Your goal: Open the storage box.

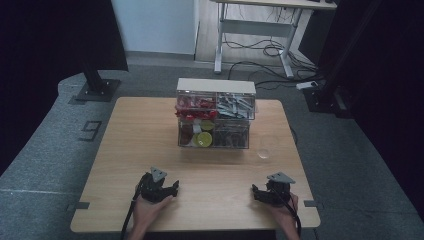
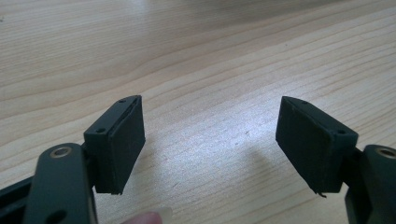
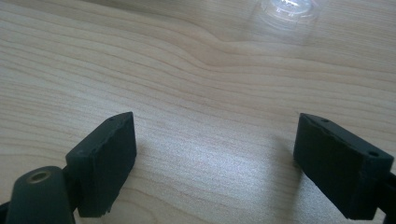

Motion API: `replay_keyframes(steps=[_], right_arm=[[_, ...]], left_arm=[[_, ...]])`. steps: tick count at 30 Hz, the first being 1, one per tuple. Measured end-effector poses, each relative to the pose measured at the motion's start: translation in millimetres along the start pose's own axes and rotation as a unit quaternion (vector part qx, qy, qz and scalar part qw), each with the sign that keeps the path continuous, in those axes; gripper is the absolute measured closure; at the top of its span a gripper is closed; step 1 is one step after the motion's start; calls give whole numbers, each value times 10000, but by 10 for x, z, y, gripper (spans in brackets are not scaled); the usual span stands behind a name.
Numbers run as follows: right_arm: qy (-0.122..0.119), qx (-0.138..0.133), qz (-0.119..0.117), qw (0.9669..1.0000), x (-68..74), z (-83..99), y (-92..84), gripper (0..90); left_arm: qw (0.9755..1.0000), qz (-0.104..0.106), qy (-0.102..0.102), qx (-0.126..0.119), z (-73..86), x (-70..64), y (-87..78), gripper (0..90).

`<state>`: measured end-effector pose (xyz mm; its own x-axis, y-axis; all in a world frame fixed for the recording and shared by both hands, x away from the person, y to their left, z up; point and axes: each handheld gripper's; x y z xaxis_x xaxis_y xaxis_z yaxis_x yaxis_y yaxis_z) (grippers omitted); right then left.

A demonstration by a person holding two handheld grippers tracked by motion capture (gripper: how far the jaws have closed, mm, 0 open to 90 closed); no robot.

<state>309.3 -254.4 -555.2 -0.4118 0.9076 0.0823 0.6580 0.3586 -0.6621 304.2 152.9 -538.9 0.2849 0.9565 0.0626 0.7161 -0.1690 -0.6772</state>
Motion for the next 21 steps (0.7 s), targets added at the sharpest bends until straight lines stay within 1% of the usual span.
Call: replay_keyframes(steps=[4, 9, 11, 14, 19, 21], right_arm=[[56, 10, -56, 10000, -14, 0, 2, 143], [37, -8, -82, 10000, -5, 2, -2, 166], [15, -11, -98, 9999, -2, 4, -5, 172], [6, -17, -107, 9999, 3, 7, -8, 178], [-9, -11, -131, 9999, 3, 7, -8, 178], [-18, -12, -150, 9999, 7, 7, -9, 185]], left_arm=[[10000, 20, -22, -28, -1, -2, -6, 243], [10000, 47, 4, -19, -2, -8, -6, 269], [10000, 58, -38, -64, -10, -6, -21, 279], [9999, 76, -88, -122, -16, 10, -42, 312], [9998, 68, -124, -129, -9, 36, -59, 371], [9998, 69, -137, -110, -3, 47, -61, 408]])
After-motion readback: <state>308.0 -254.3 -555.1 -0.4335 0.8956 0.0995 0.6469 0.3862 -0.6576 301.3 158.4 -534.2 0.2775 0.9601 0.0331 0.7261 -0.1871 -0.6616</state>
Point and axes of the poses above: each handheld gripper's, and its own axes: y roughly forward along the jaws, z roughly out of its underside, x roughly to its left, and after that the axes turned 8 degrees about -z, right-handed
